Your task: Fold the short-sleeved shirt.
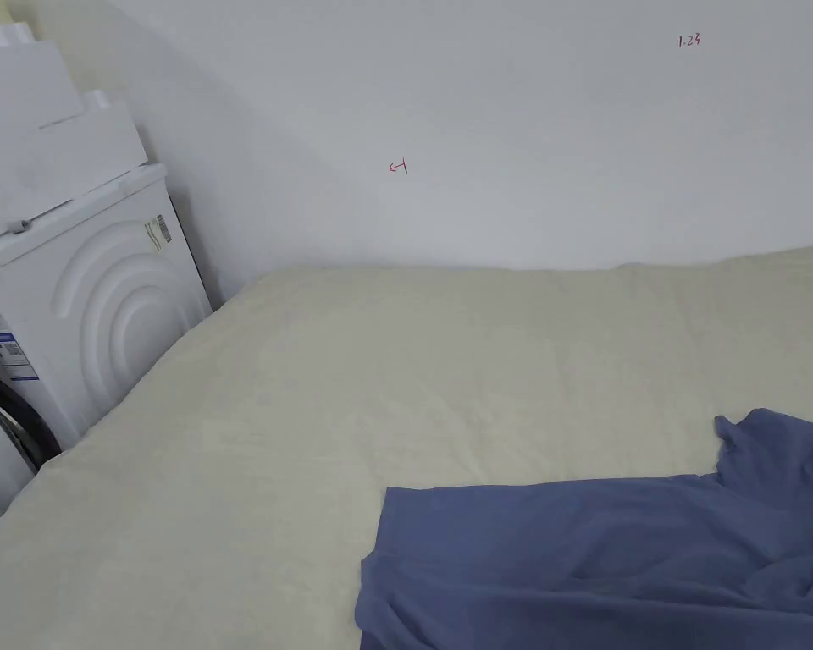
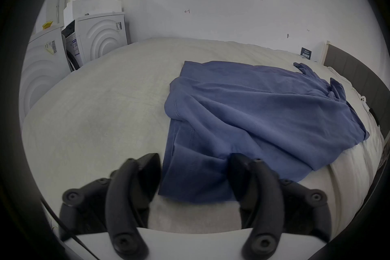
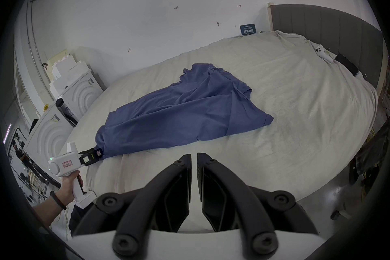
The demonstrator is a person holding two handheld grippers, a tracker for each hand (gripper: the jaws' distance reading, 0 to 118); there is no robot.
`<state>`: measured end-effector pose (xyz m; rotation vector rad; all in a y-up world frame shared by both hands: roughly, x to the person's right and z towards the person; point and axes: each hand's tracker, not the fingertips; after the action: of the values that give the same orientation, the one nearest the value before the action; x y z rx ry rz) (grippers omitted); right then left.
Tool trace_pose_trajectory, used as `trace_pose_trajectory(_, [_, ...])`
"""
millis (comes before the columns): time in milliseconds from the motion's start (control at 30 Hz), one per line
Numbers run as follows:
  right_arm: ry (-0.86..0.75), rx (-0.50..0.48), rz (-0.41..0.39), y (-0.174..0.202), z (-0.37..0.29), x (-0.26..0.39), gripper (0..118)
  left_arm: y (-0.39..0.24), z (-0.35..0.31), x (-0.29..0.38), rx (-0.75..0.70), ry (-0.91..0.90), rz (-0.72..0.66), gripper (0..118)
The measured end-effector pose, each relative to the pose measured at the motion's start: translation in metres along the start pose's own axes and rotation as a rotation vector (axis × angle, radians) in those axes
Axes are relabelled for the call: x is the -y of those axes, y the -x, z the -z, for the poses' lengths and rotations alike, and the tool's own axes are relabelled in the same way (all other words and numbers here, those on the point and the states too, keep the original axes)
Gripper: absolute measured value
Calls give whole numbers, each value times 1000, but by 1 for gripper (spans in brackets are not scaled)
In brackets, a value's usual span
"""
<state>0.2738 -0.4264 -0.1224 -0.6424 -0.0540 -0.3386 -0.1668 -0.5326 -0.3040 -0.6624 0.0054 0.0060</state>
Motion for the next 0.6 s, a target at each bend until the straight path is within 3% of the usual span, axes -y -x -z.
trace_pose_trajectory(33, [1,3,0,0,0,0,6,-1,-2,-1,-10,2,-4,41])
trace_pose_trajectory(67, [4,8,2,-1,0,1,6,0,-6,-3,-20,-9,-25,14])
trace_pose_trajectory(233, [11,8,5,-8,0,2,9,6,-2,-8,27,29,-72,11])
trace_pose_trajectory(367, [-49,73,-2,-28,17,-13,52,9,-3,-15,46,61,-56,11])
trace_pose_trajectory(500, [-33,137,27,-62,66,-42,65,10,6,-16,44,94,-14,11])
trace_pose_trajectory(600, [-9,195,51,-87,111,-59,65,1,5,-13,10,82,24,11])
